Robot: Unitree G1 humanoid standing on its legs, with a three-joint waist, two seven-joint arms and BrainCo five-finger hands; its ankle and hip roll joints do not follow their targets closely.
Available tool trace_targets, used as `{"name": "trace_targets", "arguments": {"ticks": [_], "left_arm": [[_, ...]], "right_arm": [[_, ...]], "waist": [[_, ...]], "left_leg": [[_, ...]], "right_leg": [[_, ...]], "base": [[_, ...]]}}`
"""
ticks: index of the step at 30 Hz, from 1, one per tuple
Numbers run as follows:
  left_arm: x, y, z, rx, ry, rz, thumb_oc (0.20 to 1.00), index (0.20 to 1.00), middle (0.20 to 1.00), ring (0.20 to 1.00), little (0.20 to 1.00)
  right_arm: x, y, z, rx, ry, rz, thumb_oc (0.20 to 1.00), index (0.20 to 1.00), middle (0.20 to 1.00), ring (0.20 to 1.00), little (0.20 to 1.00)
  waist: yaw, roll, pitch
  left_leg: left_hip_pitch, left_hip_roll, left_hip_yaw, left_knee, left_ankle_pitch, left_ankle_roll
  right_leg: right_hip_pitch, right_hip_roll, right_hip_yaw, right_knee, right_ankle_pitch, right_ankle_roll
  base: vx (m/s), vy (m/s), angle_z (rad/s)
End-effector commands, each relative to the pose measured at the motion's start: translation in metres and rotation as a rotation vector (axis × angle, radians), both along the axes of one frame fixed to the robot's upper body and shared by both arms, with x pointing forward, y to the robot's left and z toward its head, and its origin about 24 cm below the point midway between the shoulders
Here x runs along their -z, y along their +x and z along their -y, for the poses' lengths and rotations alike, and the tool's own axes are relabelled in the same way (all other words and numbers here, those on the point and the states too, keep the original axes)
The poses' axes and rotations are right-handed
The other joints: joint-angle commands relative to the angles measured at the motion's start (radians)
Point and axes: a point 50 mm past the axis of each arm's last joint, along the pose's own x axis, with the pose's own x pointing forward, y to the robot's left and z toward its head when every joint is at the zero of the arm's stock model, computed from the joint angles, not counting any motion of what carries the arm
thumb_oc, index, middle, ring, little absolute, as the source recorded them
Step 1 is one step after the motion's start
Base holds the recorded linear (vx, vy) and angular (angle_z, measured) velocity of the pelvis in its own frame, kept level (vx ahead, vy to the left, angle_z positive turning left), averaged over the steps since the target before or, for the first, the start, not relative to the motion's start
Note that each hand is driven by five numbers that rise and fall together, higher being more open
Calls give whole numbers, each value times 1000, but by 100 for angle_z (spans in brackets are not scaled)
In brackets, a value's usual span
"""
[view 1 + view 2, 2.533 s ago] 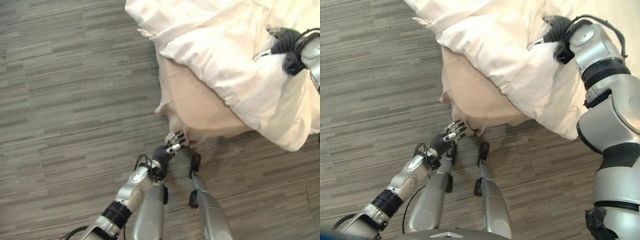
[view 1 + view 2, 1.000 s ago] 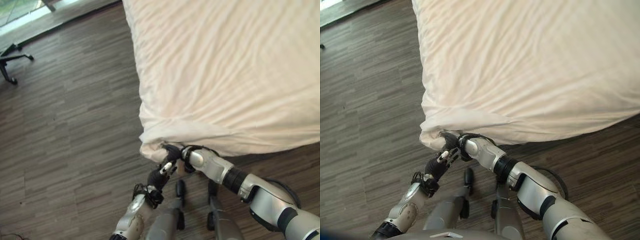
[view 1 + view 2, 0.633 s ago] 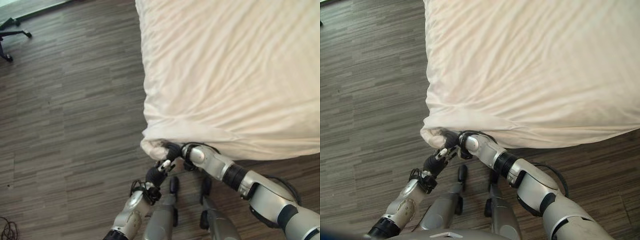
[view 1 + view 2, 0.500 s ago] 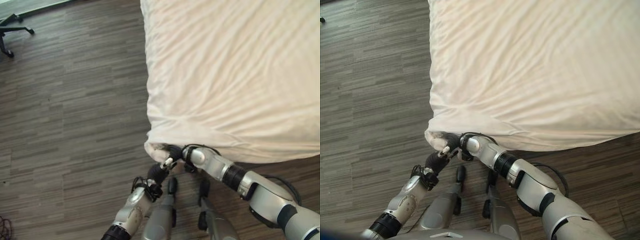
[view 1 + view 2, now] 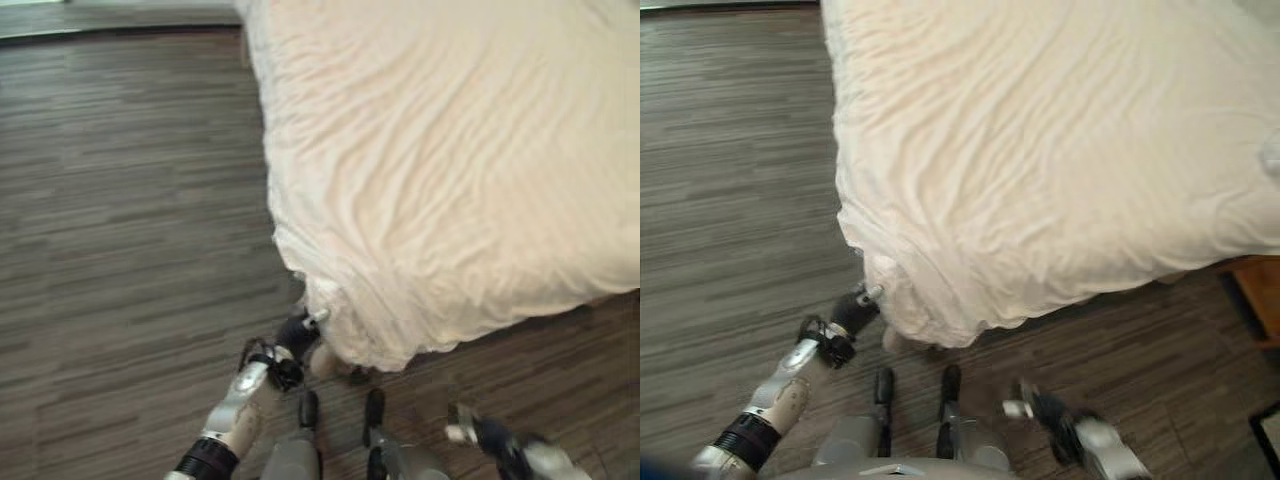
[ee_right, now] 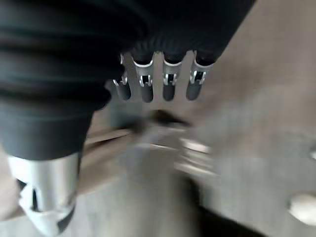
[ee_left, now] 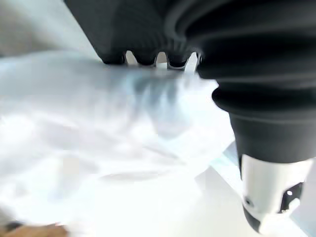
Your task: Making the bed.
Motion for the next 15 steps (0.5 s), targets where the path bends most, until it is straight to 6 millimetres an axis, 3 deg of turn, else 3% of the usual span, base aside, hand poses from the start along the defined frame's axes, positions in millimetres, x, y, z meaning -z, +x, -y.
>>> {"name": "trace_targets", "arguments": {"ticks": [1,2,10,13,14,15], "left_arm": [[-21,8,11,73,-7,140,1000,1000,1000,1000,1000],[-18,4,8,73,-4,124,1000,1000,1000,1000,1000],[-15,-7,-20,13,32,107,1000,1000,1000,1000,1000],[-24,-12,-51,-101,74,142,1000,1000,1000,1000,1000],[-24,-12,-51,-102,74,142,1000,1000,1000,1000,1000],[-26,-17,-70,-175,122,145,1000,1000,1000,1000,1000]], "right_arm": [[0,28,-20,11,99,69,1000,1000,1000,1000,1000],[5,20,-20,41,92,32,1000,1000,1000,1000,1000],[3,22,-6,124,99,41,1000,1000,1000,1000,1000],[5,28,7,176,48,35,1000,1000,1000,1000,1000],[5,28,7,175,48,35,1000,1000,1000,1000,1000],[9,17,17,208,14,-11,1000,1000,1000,1000,1000]], "waist": [[13,0,-36],[14,-7,-42],[31,-26,-46],[66,-35,-28],[66,-35,-28],[79,-38,-19]], "left_leg": [[-52,-3,-48,3,25,-20],[-51,-4,-45,3,24,-19],[-52,-3,-42,3,22,-19],[-49,2,-18,3,18,-16],[-49,2,-18,3,18,-16],[-48,1,-22,3,18,-15]], "right_leg": [[14,-91,-20,51,11,103],[14,-92,-20,50,16,105],[12,-94,-23,48,27,111],[-2,-92,-39,64,44,116],[-2,-92,-38,65,44,116],[-4,-93,-47,79,41,115]], "base": [[27,-1,-9],[9,-3,-8],[-4,-1,-8],[-39,0,-5],[-25,-9,-29],[-9,-7,-27]]}}
